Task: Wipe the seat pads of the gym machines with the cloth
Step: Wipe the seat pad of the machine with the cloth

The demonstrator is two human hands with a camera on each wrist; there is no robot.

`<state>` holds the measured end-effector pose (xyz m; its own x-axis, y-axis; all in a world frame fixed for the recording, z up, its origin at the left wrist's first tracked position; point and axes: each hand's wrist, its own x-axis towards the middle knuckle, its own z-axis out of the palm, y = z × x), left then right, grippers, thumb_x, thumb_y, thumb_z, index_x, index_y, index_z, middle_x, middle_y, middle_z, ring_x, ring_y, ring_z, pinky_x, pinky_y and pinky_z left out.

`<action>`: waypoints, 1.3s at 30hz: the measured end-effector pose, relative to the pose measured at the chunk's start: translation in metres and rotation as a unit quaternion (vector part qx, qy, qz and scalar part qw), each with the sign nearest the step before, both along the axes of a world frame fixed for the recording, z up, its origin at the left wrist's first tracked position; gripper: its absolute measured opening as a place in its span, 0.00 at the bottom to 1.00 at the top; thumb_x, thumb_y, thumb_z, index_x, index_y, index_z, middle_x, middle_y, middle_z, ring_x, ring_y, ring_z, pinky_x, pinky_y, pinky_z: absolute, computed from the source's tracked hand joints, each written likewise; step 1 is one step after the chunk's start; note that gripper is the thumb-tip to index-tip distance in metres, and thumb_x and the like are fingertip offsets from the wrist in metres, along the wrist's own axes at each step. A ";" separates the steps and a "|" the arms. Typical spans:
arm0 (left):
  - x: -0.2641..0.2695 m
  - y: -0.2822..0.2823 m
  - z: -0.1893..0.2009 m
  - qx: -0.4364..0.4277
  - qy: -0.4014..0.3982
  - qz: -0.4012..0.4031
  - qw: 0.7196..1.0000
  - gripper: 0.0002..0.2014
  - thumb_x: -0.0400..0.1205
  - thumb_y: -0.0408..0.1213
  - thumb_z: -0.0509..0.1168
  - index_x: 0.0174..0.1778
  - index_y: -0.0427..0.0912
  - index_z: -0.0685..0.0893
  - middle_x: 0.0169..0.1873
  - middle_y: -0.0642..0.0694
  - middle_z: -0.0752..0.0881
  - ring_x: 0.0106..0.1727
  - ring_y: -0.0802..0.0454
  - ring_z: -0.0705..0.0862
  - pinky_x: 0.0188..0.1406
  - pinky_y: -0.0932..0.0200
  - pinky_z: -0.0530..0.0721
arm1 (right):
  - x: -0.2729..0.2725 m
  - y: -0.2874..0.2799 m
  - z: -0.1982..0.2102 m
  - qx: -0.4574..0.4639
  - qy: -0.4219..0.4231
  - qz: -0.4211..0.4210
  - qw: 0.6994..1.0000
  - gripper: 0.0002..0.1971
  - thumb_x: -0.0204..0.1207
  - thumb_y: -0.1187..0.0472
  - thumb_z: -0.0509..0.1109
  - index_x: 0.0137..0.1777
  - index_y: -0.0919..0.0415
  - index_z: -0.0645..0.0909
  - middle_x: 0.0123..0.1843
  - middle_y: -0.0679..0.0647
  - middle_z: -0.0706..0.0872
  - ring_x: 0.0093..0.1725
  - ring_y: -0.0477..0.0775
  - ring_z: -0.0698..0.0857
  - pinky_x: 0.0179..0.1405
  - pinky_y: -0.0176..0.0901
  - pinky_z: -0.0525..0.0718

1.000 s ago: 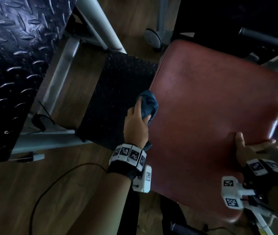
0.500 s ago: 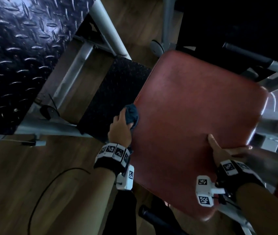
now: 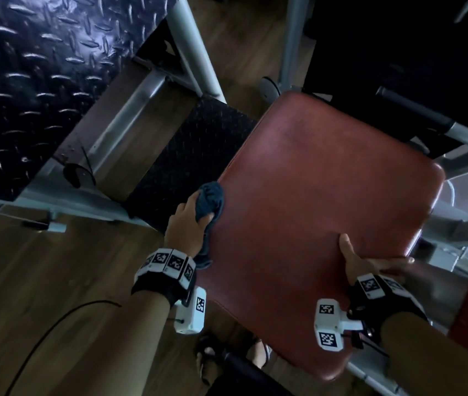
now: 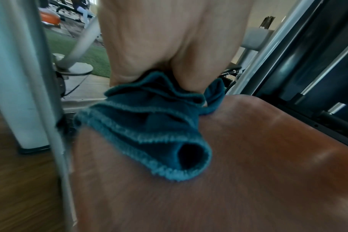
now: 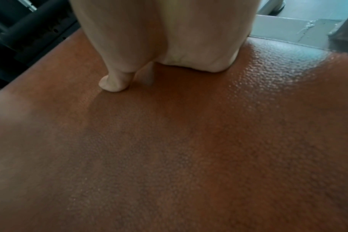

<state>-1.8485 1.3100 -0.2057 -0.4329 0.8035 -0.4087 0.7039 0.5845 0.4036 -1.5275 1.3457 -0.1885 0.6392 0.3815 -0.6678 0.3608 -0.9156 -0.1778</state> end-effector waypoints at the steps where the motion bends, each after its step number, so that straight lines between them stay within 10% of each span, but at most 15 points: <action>1: -0.001 -0.010 0.000 -0.002 -0.001 0.004 1.000 0.30 0.84 0.53 0.60 0.82 0.55 0.62 0.66 0.40 0.77 0.62 0.34 0.79 0.59 0.40 0.77 | 0.000 -0.001 -0.001 -0.003 -0.002 0.000 1.000 0.72 0.51 0.17 0.66 0.80 0.50 0.22 0.84 0.65 0.51 0.78 0.77 0.61 0.73 0.75 0.66; 7: 0.005 -0.061 0.007 -0.009 0.014 0.045 0.999 0.31 0.84 0.53 0.58 0.83 0.56 0.57 0.71 0.44 0.72 0.65 0.38 0.75 0.64 0.44 0.74 | -0.002 0.000 0.001 0.012 -0.013 0.004 1.000 0.73 0.52 0.19 0.69 0.80 0.52 0.23 0.83 0.67 0.54 0.78 0.77 0.62 0.74 0.74 0.64; 12: -0.004 -0.030 0.007 -0.038 -0.039 0.037 0.998 0.28 0.85 0.53 0.57 0.81 0.53 0.59 0.72 0.41 0.72 0.66 0.32 0.75 0.64 0.36 0.75 | 0.010 -0.001 -0.021 0.017 -0.010 0.000 1.000 0.82 0.30 0.10 0.61 0.79 0.49 0.22 0.83 0.64 0.58 0.76 0.75 0.67 0.70 0.75 0.70; 17: 0.000 -0.038 0.009 -0.015 -0.049 0.034 0.998 0.28 0.86 0.54 0.56 0.81 0.55 0.58 0.72 0.42 0.70 0.67 0.34 0.74 0.64 0.34 0.75 | 0.002 -0.003 -0.006 0.046 -0.009 0.024 0.999 0.76 0.46 0.17 0.70 0.83 0.57 0.31 0.82 0.65 0.62 0.75 0.73 0.70 0.70 0.71 0.72; 21: 0.004 -0.073 0.009 0.023 -0.016 0.039 0.999 0.31 0.85 0.54 0.58 0.83 0.54 0.56 0.71 0.43 0.69 0.68 0.38 0.73 0.62 0.42 0.78 | 0.037 0.003 -0.047 0.012 -0.038 0.024 0.999 0.83 0.22 0.11 0.65 0.82 0.44 0.39 0.73 0.63 0.76 0.60 0.73 0.84 0.51 0.80 0.79; 29: -0.012 -0.057 -0.001 0.020 -0.109 0.050 0.993 0.30 0.84 0.52 0.61 0.80 0.50 0.60 0.70 0.39 0.72 0.64 0.32 0.76 0.66 0.36 0.75 | 0.095 0.031 -0.124 -0.107 -0.043 0.091 0.989 0.82 0.15 0.10 0.60 0.75 0.59 0.68 0.60 0.71 0.84 0.47 0.76 0.87 0.34 0.83 0.79; 39: 0.009 -0.066 -0.003 0.081 -0.155 0.181 0.968 0.30 0.82 0.51 0.65 0.79 0.47 0.65 0.71 0.35 0.69 0.63 0.33 0.77 0.66 0.37 0.77 | 0.085 0.027 -0.113 -0.091 -0.068 0.103 0.988 0.83 0.19 0.09 0.59 0.79 0.57 0.63 0.66 0.71 0.81 0.48 0.75 0.87 0.37 0.74 0.84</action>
